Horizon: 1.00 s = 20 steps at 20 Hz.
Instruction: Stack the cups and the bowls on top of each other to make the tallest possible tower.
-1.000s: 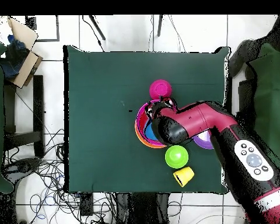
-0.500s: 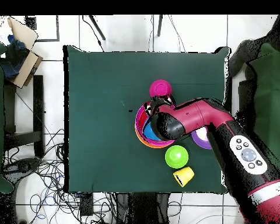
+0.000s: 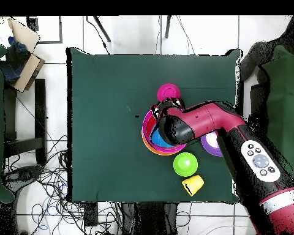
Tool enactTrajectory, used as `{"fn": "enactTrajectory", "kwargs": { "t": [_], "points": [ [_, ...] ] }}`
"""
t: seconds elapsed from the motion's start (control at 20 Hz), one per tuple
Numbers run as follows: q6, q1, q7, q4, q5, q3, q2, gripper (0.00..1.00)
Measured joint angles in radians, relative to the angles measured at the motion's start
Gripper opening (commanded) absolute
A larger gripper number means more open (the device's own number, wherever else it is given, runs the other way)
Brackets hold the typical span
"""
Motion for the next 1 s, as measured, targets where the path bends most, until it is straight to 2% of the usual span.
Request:
{"fn": "enactTrajectory", "kwargs": {
  "t": [1.0],
  "points": [
    [0.010, -0.020, 0.000, -0.002, 0.060, -0.006, -0.010, 1.00]
  ]
}}
